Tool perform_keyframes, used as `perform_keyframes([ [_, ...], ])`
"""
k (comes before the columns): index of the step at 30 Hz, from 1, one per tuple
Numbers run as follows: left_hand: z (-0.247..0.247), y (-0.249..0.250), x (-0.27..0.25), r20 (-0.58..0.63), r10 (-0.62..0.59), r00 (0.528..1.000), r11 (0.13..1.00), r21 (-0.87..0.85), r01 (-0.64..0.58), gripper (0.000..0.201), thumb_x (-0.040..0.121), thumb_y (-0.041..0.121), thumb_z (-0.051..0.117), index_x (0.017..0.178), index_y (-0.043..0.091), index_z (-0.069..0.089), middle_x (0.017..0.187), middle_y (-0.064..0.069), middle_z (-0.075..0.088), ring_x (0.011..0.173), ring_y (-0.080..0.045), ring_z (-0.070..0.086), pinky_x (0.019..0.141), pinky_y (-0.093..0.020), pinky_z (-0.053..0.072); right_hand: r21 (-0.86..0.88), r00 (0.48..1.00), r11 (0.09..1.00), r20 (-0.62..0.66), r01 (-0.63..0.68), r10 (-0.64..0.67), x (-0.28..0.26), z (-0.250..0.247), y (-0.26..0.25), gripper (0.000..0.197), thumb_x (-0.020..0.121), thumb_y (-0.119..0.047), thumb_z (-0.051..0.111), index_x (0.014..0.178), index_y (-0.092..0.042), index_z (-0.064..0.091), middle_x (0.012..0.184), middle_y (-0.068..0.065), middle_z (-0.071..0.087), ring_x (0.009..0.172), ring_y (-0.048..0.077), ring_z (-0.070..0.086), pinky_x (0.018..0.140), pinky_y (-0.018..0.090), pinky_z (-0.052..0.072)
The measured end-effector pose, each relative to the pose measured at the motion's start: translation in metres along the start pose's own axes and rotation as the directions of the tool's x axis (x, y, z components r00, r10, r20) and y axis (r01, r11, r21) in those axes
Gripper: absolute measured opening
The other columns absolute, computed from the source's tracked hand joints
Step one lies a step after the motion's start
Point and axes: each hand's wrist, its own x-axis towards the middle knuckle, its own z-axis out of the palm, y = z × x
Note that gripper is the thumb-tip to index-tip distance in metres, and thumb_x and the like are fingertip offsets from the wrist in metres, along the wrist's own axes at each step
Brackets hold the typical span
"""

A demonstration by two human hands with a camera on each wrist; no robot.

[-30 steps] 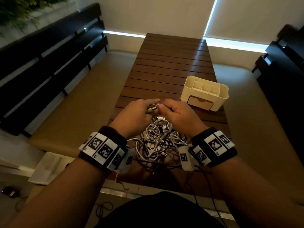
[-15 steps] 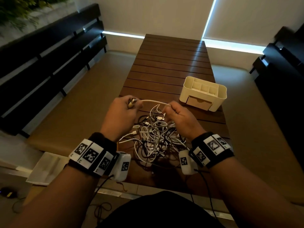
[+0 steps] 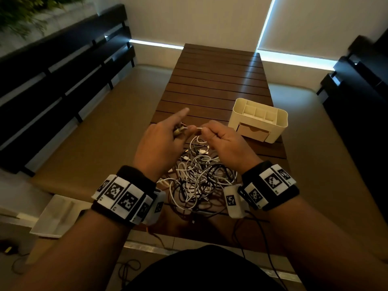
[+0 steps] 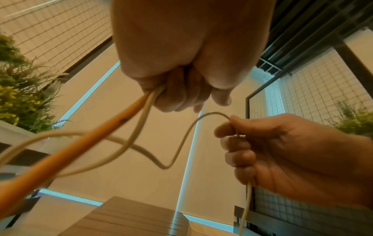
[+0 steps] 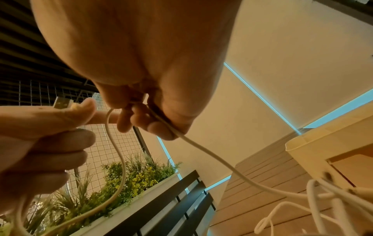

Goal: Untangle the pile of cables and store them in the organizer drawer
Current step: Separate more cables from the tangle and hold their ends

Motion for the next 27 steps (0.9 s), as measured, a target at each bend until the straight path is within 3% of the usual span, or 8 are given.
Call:
perform_keyframes([
  [3, 0.004, -0.008, 0.004, 0.036, 0.021, 0.999, 0.994, 0.104, -0.025, 0.014, 0.099, 0.032, 0.061, 0.107, 0.026, 0.071, 0.08, 0.011, 0.066, 0.076, -0.015, 0.062, 0.065, -0.033, 0.048, -0.013, 1.0, 1.0, 0.005, -0.004, 0.004, -0.002, 0.003, -0.001, 0.02, 0.105, -0.024, 0.046, 0.102, -0.027, 0.065, 0.077, -0.011, 0.053, 0.069, 0.011, 0.051, 0.067, 0.045, 0.052],
  [8, 0.0, -0.002, 0.002, -0.074, 0.0, 0.997, 0.997, -0.077, -0.006, 0.015, 0.098, 0.032, 0.058, 0.088, 0.023, 0.066, 0.068, 0.014, 0.056, 0.056, 0.003, 0.05, 0.047, -0.012, 0.034, -0.081, 0.994, 0.995, 0.091, -0.056, 0.063, -0.004, 0.004, 0.01, 0.02, 0.105, -0.031, 0.044, 0.098, -0.027, 0.062, 0.079, -0.002, 0.059, 0.07, 0.015, 0.055, 0.066, 0.032, 0.047],
  [11, -0.014, -0.003, 0.005, -0.134, -0.115, 0.984, 0.974, -0.209, 0.085, 0.023, 0.099, 0.035, 0.054, 0.082, 0.022, 0.063, 0.075, 0.001, 0.06, 0.06, -0.001, 0.048, 0.05, -0.012, 0.038, -0.233, 0.955, 0.956, 0.19, -0.18, 0.227, -0.01, 0.006, 0.035, 0.028, 0.105, -0.036, 0.042, 0.098, -0.018, 0.062, 0.088, 0.005, 0.063, 0.08, 0.022, 0.059, 0.078, 0.043, 0.053],
  [13, -0.019, -0.008, 0.006, -0.074, -0.176, 0.982, 0.971, -0.176, 0.161, 0.027, 0.099, 0.038, 0.053, 0.083, 0.019, 0.064, 0.078, -0.003, 0.062, 0.067, -0.011, 0.051, 0.057, -0.024, 0.042, -0.28, 0.931, 0.927, 0.194, -0.251, 0.31, -0.014, 0.005, 0.048, 0.03, 0.105, -0.037, 0.041, 0.1, -0.019, 0.064, 0.096, 0.012, 0.065, 0.089, 0.032, 0.062, 0.084, 0.053, 0.054],
  [16, -0.015, -0.021, 0.005, 0.15, -0.322, 0.935, 0.945, -0.015, 0.328, 0.027, 0.101, 0.035, 0.053, 0.081, 0.02, 0.064, 0.073, 0.0, 0.059, 0.064, -0.013, 0.051, 0.054, -0.028, 0.037, -0.231, 0.941, 0.929, 0.11, -0.288, 0.319, -0.011, -0.002, 0.042, 0.031, 0.106, -0.04, 0.038, 0.102, -0.024, 0.065, 0.1, 0.007, 0.068, 0.092, 0.028, 0.064, 0.079, 0.042, 0.053],
  [20, -0.006, -0.036, 0.001, 0.269, -0.385, 0.883, 0.922, 0.15, 0.357, 0.023, 0.102, 0.028, 0.054, 0.088, 0.014, 0.065, 0.072, 0.0, 0.059, 0.061, -0.015, 0.052, 0.056, -0.029, 0.039, -0.213, 0.982, 0.96, 0.018, -0.181, 0.189, 0.005, -0.018, 0.017, 0.032, 0.107, -0.038, 0.037, 0.092, -0.026, 0.063, 0.091, 0.003, 0.068, 0.08, 0.023, 0.062, 0.067, 0.029, 0.047],
  [23, -0.009, -0.027, 0.001, 0.089, -0.292, 0.952, 0.955, 0.087, 0.284, 0.014, 0.102, 0.028, 0.052, 0.107, 0.02, 0.062, 0.084, 0.006, 0.061, 0.076, -0.01, 0.058, 0.059, -0.024, 0.039, -0.287, 0.977, 0.944, 0.087, -0.164, 0.196, 0.011, -0.019, 0.01, 0.032, 0.107, -0.037, 0.037, 0.094, -0.024, 0.064, 0.092, 0.001, 0.067, 0.082, 0.016, 0.061, 0.065, 0.027, 0.044],
  [27, -0.016, -0.013, -0.002, -0.094, -0.201, 0.975, 0.976, 0.07, 0.208, 0.055, 0.102, 0.032, 0.053, 0.152, 0.025, 0.034, 0.081, 0.019, 0.048, 0.073, 0.001, 0.049, 0.061, -0.014, 0.033, -0.321, 0.935, 0.924, 0.21, -0.21, 0.285, 0.008, -0.008, 0.014, 0.031, 0.106, -0.038, 0.039, 0.096, -0.022, 0.064, 0.089, 0.002, 0.064, 0.076, 0.018, 0.059, 0.07, 0.033, 0.048],
])
